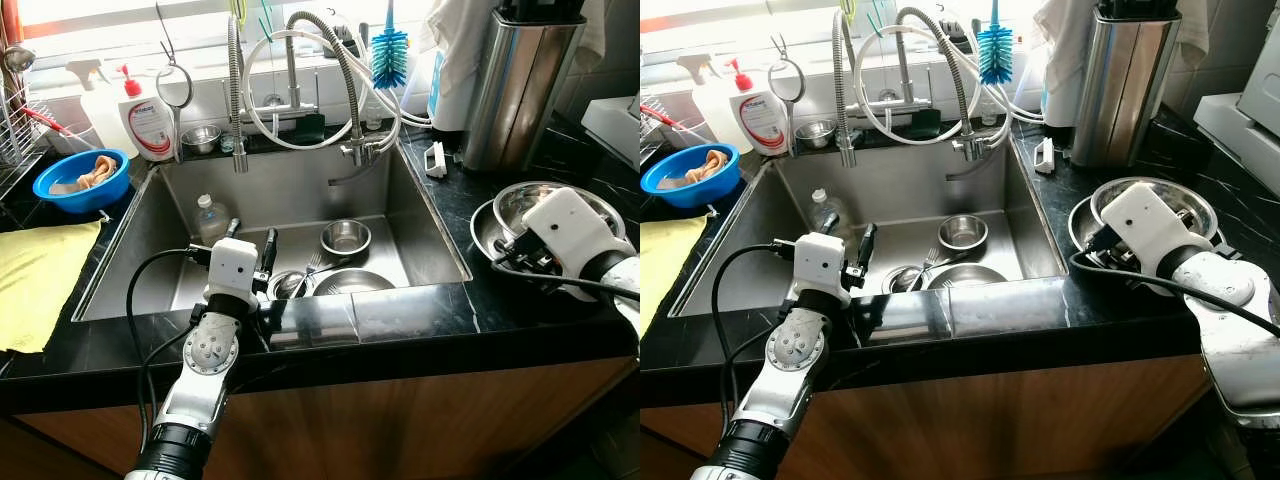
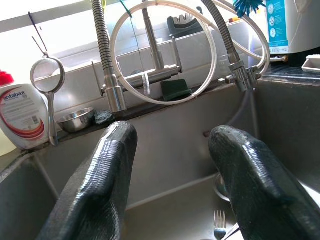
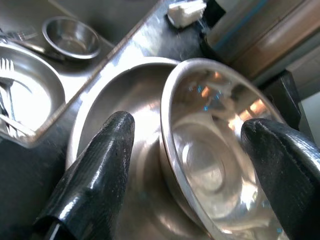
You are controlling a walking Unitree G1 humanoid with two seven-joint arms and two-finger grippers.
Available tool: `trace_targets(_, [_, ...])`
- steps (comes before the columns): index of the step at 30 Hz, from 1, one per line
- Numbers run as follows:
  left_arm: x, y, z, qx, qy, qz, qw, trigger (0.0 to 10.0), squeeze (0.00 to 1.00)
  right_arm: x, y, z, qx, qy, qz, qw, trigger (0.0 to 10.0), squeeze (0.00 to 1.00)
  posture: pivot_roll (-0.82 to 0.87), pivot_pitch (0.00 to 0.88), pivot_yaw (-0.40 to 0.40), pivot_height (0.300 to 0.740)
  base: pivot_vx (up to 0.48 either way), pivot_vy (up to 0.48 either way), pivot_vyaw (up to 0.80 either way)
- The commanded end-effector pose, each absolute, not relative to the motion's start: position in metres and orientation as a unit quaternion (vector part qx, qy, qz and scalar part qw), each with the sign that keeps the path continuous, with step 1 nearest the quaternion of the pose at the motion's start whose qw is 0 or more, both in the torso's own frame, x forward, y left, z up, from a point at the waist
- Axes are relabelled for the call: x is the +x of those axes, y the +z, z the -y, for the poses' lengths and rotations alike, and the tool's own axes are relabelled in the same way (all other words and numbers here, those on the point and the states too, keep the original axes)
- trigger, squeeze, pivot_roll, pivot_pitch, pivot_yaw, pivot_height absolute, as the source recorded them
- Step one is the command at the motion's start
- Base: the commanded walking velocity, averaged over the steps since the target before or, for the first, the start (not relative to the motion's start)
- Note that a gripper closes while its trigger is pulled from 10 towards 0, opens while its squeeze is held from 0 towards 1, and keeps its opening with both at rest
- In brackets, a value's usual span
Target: Kitchen organization
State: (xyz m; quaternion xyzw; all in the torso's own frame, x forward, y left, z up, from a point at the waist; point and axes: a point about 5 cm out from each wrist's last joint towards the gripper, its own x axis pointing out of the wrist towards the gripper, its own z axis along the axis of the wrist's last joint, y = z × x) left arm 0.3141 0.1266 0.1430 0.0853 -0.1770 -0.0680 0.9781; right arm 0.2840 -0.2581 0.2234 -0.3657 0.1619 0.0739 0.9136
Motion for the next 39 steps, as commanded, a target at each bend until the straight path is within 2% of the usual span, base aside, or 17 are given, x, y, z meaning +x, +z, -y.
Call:
trace_targets(1, [0.3143, 0.1447, -0.1298, 0.095, -0.069, 0.178, 0.977, 10.0, 0.0, 0.2848, 0.2225, 0.2598, -0.372, 0.074, -0.167, 0.91, 10.0, 0.0, -0.23, 0.0, 0.115, 0.74, 0.0, 0.0, 0.0])
trace_targets(15, [0.3155, 0.1468, -0.1239, 0.089, -0.074, 0.181, 0.977, 10.0, 0.0, 0.2883, 0.2215, 0.2656, -0.373, 0.062, -0.173, 0.909, 10.0, 0.0, -0.23, 0.0, 0.116, 0.74, 0.0, 0.0, 0.0])
trace_targets(17, [0.3156, 0.1472, -0.1235, 0.088, -0.074, 0.182, 0.977, 10.0, 0.0, 0.2888, 0.2201, 0.2676, -0.372, 0.059, -0.176, 0.91, 9.4, 0.0, -0.23, 0.0, 0.116, 0.74, 0.0, 0.0, 0.0])
trace_targets(18, [0.3157, 0.1472, -0.1234, 0.088, -0.074, 0.182, 0.977, 10.0, 0.0, 0.289, 0.2194, 0.2681, -0.371, 0.059, -0.177, 0.91, 6.1, 0.0, -0.23, 0.0, 0.116, 0.74, 0.0, 0.0, 0.0])
trace_targets(19, [0.3157, 0.1472, -0.1234, 0.088, -0.074, 0.182, 0.977, 10.0, 0.0, 0.289, 0.2194, 0.2681, -0.371, 0.059, -0.177, 0.91, 6.1, 0.0, -0.23, 0.0, 0.116, 0.74, 0.0, 0.0, 0.0])
trace_targets(20, [0.3157, 0.1475, -0.1235, 0.087, -0.075, 0.182, 0.976, 10.0, 0.0, 0.2892, 0.2192, 0.268, -0.37, 0.058, -0.177, 0.91, 2.8, 0.0, -0.22, 0.0, 0.117, 0.74, 0.0, 0.0, 0.0])
trace_targets(21, [0.3158, 0.1478, -0.1236, 0.087, -0.075, 0.183, 0.976, 10.0, 0.0, 0.2894, 0.2193, 0.2678, -0.369, 0.058, -0.176, 0.911, 2.8, 0.0, -0.22, 0.0, 0.117, 0.74, 0.0, 0.0, 0.0])
trace_targets(22, [0.3158, 0.1479, -0.1236, 0.088, -0.075, 0.183, 0.976, 10.0, 0.0, 0.2895, 0.2192, 0.2672, -0.369, 0.059, -0.175, 0.911, 0.0, 0.0, -0.22, 0.0, 0.118, 0.74, 0.0, 0.0, 0.0])
trace_targets(39, [0.3184, 0.1489, -0.1227, 0.091, -0.078, 0.181, 0.976, 10.0, 0.0, 0.2902, 0.2168, 0.2637, -0.368, 0.066, -0.172, 0.911, 0.0, 0.0, -0.23, 0.0, 0.126, 0.74, 0.0, 0.0, 0.0])
